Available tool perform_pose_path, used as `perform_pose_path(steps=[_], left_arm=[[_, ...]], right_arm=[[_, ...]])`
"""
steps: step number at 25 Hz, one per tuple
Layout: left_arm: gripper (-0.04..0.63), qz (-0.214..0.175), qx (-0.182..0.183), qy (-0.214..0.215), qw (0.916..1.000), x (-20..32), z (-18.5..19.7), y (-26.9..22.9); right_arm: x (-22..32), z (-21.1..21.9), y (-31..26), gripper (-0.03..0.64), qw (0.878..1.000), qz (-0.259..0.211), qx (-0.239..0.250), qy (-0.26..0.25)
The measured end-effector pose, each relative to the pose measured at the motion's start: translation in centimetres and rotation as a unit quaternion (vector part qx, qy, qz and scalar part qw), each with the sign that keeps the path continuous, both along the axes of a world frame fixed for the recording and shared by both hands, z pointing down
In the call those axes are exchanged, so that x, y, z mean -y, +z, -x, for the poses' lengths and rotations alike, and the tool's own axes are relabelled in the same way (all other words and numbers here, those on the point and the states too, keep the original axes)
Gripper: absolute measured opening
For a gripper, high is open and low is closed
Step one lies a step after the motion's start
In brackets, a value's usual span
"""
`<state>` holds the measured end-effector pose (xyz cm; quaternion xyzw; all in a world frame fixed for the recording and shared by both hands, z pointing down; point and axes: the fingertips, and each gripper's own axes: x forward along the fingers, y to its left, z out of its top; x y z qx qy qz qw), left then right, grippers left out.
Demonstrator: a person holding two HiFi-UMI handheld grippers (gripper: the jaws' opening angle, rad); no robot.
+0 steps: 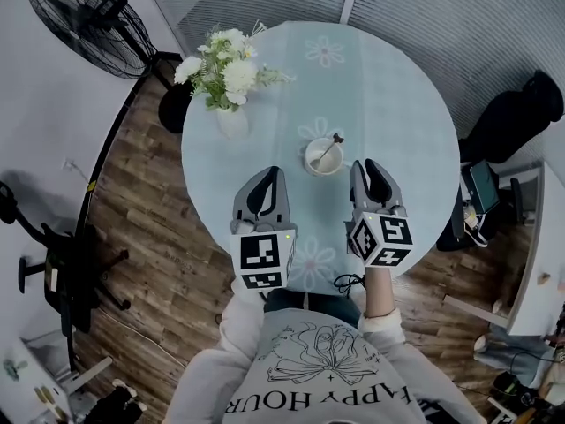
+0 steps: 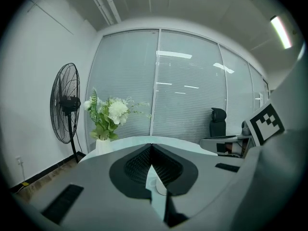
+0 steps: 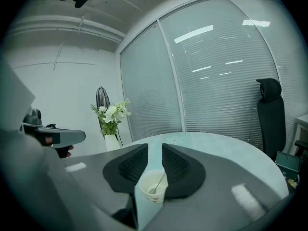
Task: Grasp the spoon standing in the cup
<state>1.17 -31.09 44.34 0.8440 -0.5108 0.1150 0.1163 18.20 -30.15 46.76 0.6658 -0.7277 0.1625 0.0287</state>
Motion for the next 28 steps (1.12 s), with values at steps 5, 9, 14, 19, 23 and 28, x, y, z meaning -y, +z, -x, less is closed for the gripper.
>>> perform_pose_path(steps=[5,9,14,19,23,28], left_arm=[[0.006,0.011,0.000,-0.010,0.9999,1.2,-0.5,1.3],[0.006,0.026,0.002,-0.017,0.9995,2.1,-1.1,2.7],[0.006,0.042,0.007,-0.021,0.9989,2.7,-1.9,4.2],[0.006,0.053,0.007,-0.029,0.9982,3.3,-2.5,5.3],[0.006,0.061,0.009,-0.036,0.9974,3.8,-2.5,6.3],[0.006,0.075,0.016,-0.050,0.9958,4.3,-2.2,7.6]], right_arm=[[2.0,-0.6,1.5,0.091,1.000,0.015,0.000,-0.017],[3.5,-1.2,2.7,0.101,0.999,0.023,-0.001,-0.029],[5.0,-1.7,4.3,0.109,0.998,0.034,-0.001,-0.044],[6.2,-1.9,6.5,0.117,0.997,0.054,0.005,-0.061],[7.0,-1.7,8.4,0.117,0.995,0.071,0.008,-0.075],[7.9,-1.6,10.4,0.127,0.992,0.085,0.012,-0.087]])
